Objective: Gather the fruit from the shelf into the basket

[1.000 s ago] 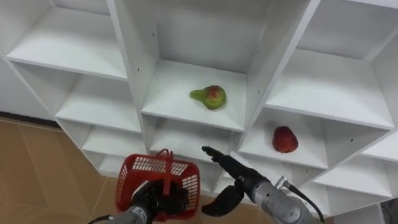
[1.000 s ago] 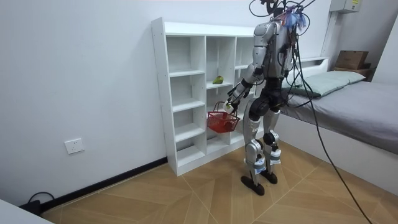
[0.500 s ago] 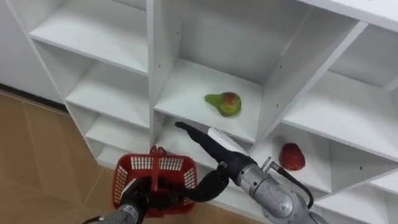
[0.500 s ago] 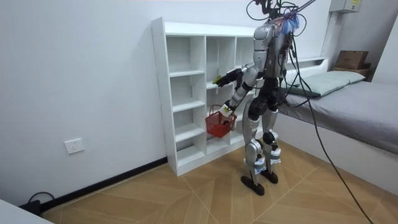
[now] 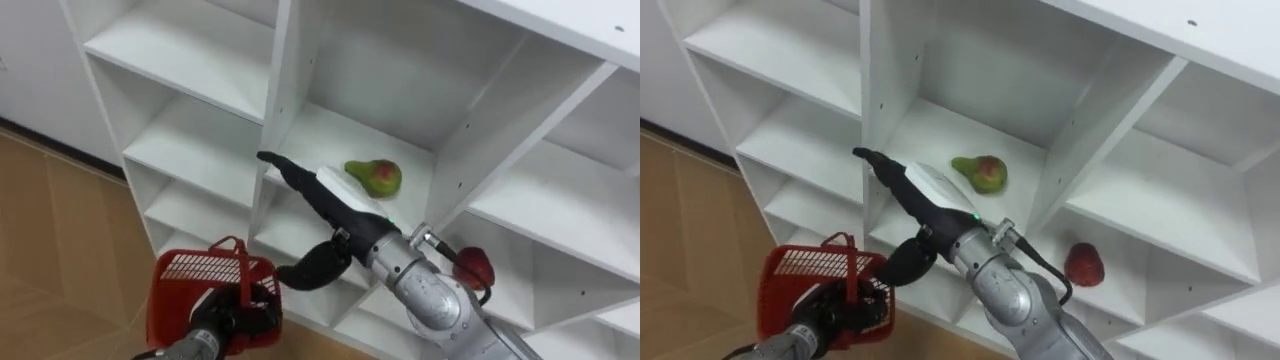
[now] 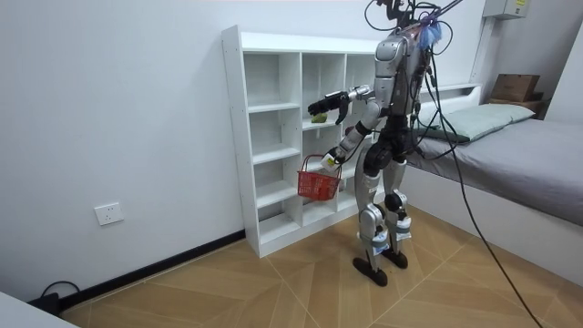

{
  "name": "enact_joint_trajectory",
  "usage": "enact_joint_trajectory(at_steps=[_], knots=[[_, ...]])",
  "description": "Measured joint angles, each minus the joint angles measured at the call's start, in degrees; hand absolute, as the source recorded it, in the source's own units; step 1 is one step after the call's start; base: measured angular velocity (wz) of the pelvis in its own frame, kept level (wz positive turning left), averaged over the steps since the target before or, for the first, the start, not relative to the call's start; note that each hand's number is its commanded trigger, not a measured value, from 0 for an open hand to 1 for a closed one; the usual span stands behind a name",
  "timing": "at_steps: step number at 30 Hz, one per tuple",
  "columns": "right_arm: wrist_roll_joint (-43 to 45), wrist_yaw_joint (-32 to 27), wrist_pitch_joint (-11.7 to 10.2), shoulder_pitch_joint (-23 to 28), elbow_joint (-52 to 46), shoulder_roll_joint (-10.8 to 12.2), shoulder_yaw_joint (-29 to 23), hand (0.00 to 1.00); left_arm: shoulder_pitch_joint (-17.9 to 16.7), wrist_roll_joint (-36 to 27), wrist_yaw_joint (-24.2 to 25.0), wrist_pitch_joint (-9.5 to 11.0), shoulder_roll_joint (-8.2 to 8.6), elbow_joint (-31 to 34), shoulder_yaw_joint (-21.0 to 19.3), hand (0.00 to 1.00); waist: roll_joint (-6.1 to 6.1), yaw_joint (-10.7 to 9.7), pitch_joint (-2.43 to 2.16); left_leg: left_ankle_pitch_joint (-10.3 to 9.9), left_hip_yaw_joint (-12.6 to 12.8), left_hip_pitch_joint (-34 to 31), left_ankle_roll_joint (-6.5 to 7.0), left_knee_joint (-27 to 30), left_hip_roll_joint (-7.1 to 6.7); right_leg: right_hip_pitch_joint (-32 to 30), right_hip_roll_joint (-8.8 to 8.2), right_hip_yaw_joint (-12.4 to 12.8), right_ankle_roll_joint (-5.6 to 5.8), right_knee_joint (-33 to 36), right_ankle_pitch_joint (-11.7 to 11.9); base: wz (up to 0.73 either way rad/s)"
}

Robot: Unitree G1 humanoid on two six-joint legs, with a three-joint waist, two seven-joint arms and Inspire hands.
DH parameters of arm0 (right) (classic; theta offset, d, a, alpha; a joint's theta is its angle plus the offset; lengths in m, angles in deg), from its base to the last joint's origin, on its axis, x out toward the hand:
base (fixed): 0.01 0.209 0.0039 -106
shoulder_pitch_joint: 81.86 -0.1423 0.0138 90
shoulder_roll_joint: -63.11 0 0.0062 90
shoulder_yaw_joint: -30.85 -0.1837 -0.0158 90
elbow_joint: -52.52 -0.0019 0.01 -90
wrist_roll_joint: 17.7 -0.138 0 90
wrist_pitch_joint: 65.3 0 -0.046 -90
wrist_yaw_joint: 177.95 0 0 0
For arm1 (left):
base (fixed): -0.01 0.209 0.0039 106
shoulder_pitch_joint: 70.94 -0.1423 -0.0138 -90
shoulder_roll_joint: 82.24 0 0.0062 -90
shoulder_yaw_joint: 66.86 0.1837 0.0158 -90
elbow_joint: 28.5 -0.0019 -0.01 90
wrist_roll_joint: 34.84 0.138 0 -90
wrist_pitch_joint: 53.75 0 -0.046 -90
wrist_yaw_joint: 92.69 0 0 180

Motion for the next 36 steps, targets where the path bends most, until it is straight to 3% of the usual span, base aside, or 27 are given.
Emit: enact_joint_trajectory(at_steps=[8, 13, 19, 24, 30, 36], knots=[[-5.0, -7.0, -0.1, -3.8, 2.2, -0.4, -6.2, 0.0, 0.0, 3.1, 0.1, -1.2, 0.06, 0.6, -2.2, 1.0, -0.4, -0.2, -0.19, -0.1, 0.0, 0.1, -0.09, 0.6, 0.0, 0.5, -0.01, -0.9, 0.0, -0.1, 0.0, 0.01], [-9.2, -9.6, 0.0, -5.0, 6.5, -0.4, -11.4, 0.0, -0.3, 5.7, 0.2, -1.7, 0.02, 0.7, -4.1, 1.0, -1.96, -0.1, -0.22, -0.2, -0.3, -0.1, -0.18, 1.1, 0.03, 1.1, -0.13, -1.7, 0.02, -0.8, 0.0, 0.06], [-13.5, -11.2, 1.0, -5.6, 12.4, -1.7, -15.7, 0.0, -1.3, 6.7, 0.8, -3.6, -0.28, 2.7, -6.5, 1.0, -2.92, -0.1, -0.18, -0.6, -1.1, 0.1, -0.14, 1.6, -0.06, 1.8, -0.15, -2.5, 0.03, -0.8, 0.0, 0.05], [-15.3, -12.2, 1.2, -6.6, 13.1, -1.9, -17.4, 0.0, -1.6, 7.8, 1.4, -3.9, -0.67, 3.1, -7.3, 1.0, -3.12, -0.2, -0.1, -0.6, -1.9, 0.2, -0.15, 1.9, -0.16, 2.3, -0.08, -3.0, 0.03, -0.8, 0.0, 0.09], [-20.0, -13.0, 1.2, -9.9, 19.3, -2.5, -17.5, 0.0, -5.5, 11.7, 1.5, -5.3, -1.44, 9.3, -7.3, 1.0, -2.96, -0.6, 0.04, -1.7, -3.5, -1.2, -0.06, 4.6, -0.4, 2.6, 0.02, -3.2, 0.07, -0.8, 0.0, 0.15], [-20.0, -13.5, 1.2, -12.2, 25.4, -2.7, -17.4, 0.0, -5.5, 11.7, 1.6, -5.7, -1.47, 9.5, -7.2, 1.0, -3.39, -0.6, -0.08, -1.8, -4.4, -3.4, 0.08, 6.2, -1.05, 1.5, 0.05, -3.2, 0.47, -0.7, -0.2, 0.1]])
